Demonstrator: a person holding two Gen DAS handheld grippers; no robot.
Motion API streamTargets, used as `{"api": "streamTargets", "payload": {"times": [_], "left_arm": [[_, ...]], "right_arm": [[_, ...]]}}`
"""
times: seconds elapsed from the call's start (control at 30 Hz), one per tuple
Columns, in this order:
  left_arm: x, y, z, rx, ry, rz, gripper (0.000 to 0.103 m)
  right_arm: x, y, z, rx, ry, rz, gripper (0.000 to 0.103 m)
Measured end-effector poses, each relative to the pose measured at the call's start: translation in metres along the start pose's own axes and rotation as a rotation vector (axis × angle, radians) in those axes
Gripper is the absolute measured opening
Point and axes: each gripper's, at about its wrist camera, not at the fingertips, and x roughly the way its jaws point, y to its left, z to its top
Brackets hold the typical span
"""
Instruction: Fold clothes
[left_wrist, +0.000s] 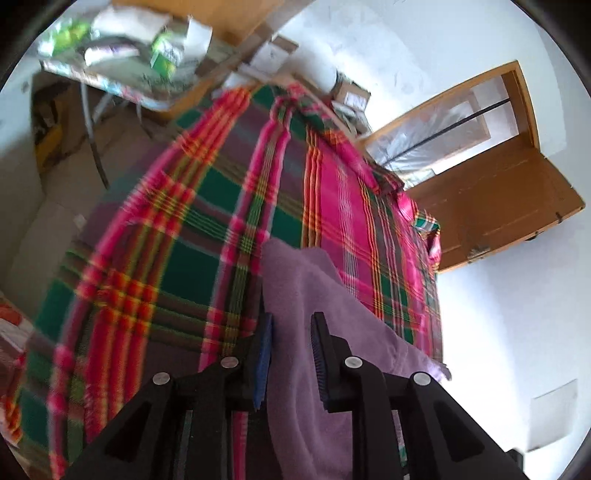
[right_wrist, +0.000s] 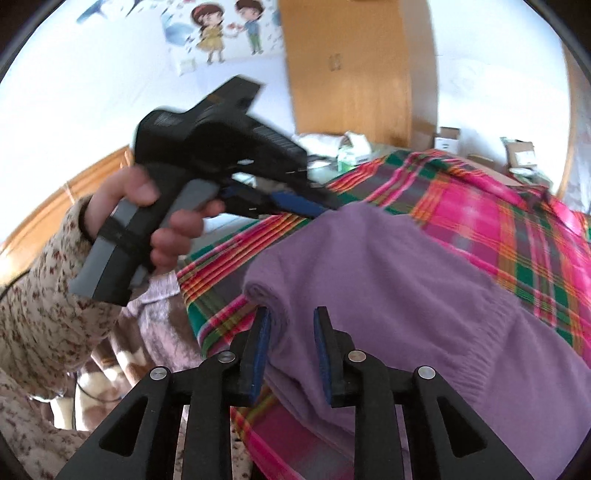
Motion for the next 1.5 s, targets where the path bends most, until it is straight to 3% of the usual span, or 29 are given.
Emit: {"api": "streamTargets", "payload": {"times": [0.1, 0.2, 0.37, 0.93, 1.07, 1.33, 1.5], "left_arm": [[-0.012, -0.008, -0.002, -0.003, -0.038, -0.012, 0.021], [-0.018, -0.027, -0.006, 0.04, -0.067, 0.014, 0.022], [-0.009, -0.067, -0.019, 0.138, -0.016, -0.033, 0.026], [0.161, -0.215, -0.104, 0.493, 0.421, -0.158, 0.026], [0.187, -0.232, -0.113, 0.513, 0.479, -0.157, 0.026], [0.217, -0.249, -0.122, 0.547, 0.507, -0.157, 0.026], [0.231, -0.259, -0.124, 0.539, 0.523, -0.157, 0.026]], "right_arm": [[-0.023, -0.021, -0.004, 0.068, -0.043, 0.012, 0.025], [-0.036, -0.045, -0.017, 0.113, -0.031, -0.067, 0.025], [-0.058, -0.084, -0.038, 0.188, -0.01, -0.198, 0.025], [-0.155, -0.215, -0.136, 0.501, 0.05, -0.637, 0.025], [-0.184, -0.237, -0.156, 0.562, 0.036, -0.716, 0.025], [-0.248, -0.286, -0.165, 0.596, -0.069, -0.842, 0.025], [-0.268, -0.333, -0.162, 0.61, -0.084, -0.847, 0.025]]}}
